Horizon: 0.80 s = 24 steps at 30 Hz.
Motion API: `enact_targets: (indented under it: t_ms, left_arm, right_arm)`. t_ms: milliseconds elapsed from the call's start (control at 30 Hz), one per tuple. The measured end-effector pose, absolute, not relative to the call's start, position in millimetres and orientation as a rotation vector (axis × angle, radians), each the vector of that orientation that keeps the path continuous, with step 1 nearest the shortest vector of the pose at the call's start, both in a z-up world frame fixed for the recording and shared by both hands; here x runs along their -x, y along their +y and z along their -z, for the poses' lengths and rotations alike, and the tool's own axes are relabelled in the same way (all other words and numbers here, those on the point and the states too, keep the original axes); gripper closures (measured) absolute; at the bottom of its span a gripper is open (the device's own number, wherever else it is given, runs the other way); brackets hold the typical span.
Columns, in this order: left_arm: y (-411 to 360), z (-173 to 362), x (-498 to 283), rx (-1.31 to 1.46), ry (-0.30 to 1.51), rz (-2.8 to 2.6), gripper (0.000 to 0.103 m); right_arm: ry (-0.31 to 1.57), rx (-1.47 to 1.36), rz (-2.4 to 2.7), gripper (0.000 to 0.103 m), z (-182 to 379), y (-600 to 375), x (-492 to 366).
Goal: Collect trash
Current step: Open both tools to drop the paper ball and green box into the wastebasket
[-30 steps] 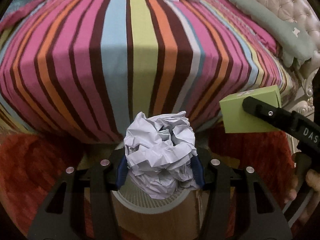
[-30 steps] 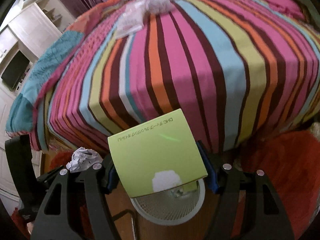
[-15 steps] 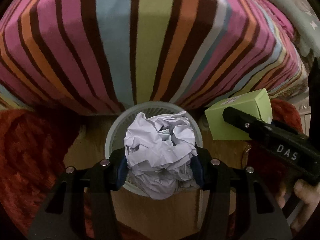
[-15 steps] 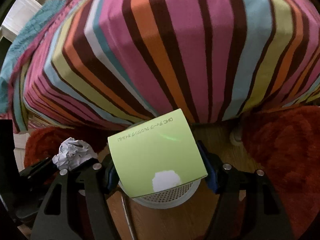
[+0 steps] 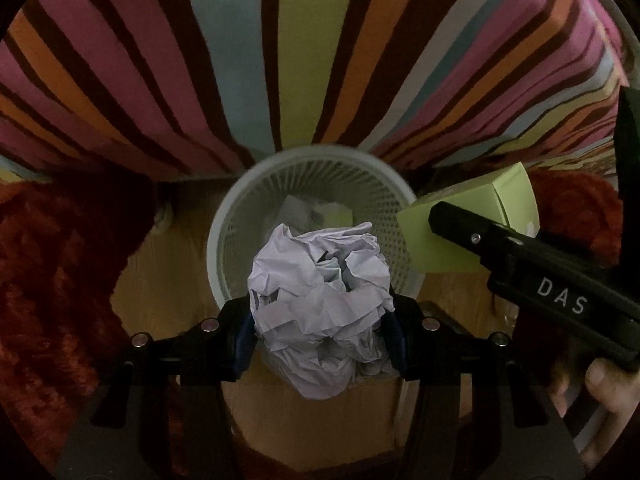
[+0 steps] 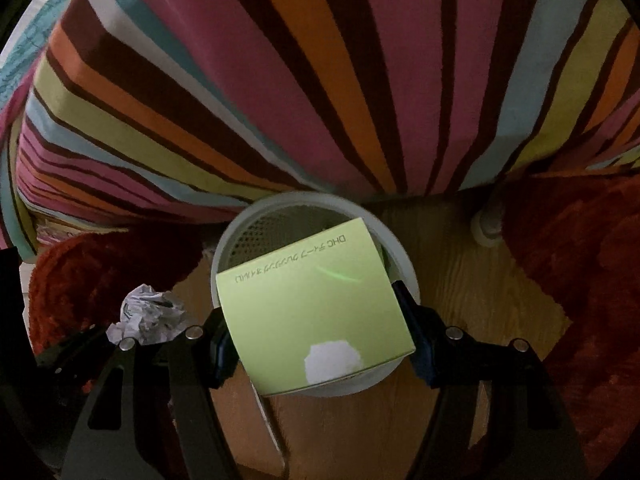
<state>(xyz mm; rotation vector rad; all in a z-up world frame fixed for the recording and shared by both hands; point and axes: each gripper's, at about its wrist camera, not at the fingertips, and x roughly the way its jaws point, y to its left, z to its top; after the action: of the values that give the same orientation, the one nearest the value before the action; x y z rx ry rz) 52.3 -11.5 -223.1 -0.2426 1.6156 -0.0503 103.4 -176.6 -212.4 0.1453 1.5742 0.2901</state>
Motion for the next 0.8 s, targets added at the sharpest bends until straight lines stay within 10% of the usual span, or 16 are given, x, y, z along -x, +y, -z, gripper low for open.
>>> enact_targets:
  t_ms: [367,500,800]
  left_arm:
    - [-13,234,-52,0.227,1.699,0.041,0.044]
    - [-14,237,-53,0.205,1.712,0.02,0.03]
    - [-18,233,-54,0.185,1.696,0.019,0.023]
  right_arm:
    - [1.706,-0.154,-0.297,0.038,240,-166,-103]
    - [1.734,-0.15,-0.268,0.014,246,-168,-102]
    - [1.726,-0.164,-0.243,0.013,246,-172,-102]
